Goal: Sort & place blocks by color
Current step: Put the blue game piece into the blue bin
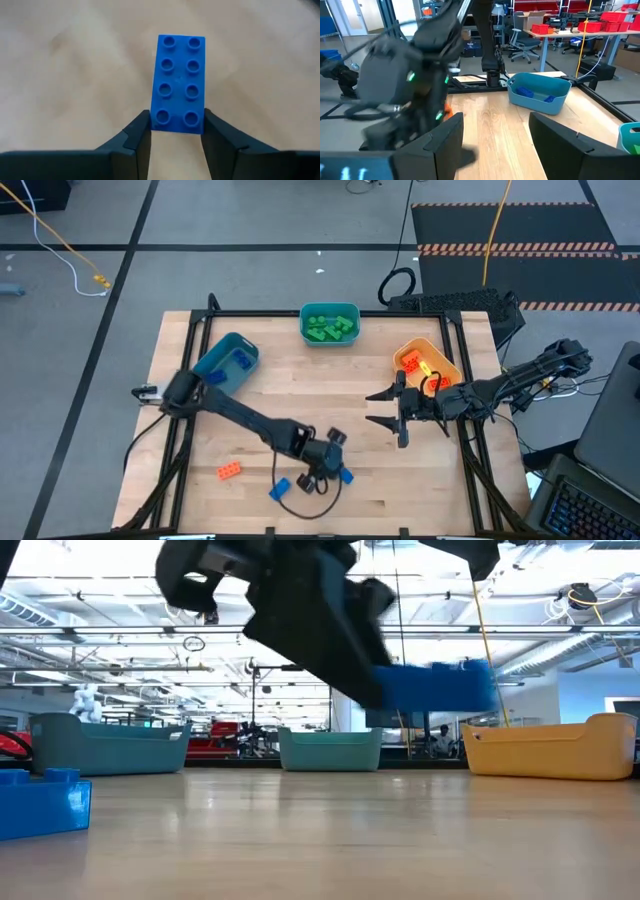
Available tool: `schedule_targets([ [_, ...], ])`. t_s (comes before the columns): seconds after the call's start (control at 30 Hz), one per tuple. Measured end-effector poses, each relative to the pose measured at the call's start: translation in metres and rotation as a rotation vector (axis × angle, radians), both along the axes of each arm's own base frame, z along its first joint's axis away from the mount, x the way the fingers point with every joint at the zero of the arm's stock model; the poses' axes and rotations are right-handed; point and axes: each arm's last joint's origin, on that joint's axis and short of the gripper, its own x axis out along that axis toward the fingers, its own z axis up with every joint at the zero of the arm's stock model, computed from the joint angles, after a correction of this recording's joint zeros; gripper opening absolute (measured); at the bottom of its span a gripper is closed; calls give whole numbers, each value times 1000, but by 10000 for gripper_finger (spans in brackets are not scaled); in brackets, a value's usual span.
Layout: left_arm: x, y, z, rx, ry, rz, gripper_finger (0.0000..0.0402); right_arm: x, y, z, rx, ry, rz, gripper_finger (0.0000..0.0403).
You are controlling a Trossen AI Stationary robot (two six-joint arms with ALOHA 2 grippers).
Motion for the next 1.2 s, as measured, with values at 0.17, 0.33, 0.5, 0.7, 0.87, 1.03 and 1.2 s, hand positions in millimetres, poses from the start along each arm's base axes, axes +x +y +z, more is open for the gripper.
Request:
schedule_targets([
  [0.17, -14, 40, 34, 123, 46, 152, 135, 0, 0, 0, 1, 2, 0, 220],
  [0.33, -28, 93, 54, 170, 143, 431, 135, 0, 0, -1, 8, 9, -1, 219],
  [0.5, -47, 143, 60, 167, 305, 664, 135, 0, 0, -2, 21, 22, -4, 219],
  [0.7, -72, 198, 53, 197, 402, 887, 135, 0, 0, -3, 26, 28, -5, 219],
  [0.87, -106, 235, 50, 172, 434, 1050, 135, -1, 0, -5, 44, 47, -9, 219],
  [1.03, -146, 245, 69, 105, 314, 1172, 135, -1, 0, -7, 43, 71, -11, 219],
  [1.2, -192, 237, 81, 80, 220, 1342, 135, -1, 0, -7, 44, 71, -10, 219],
])
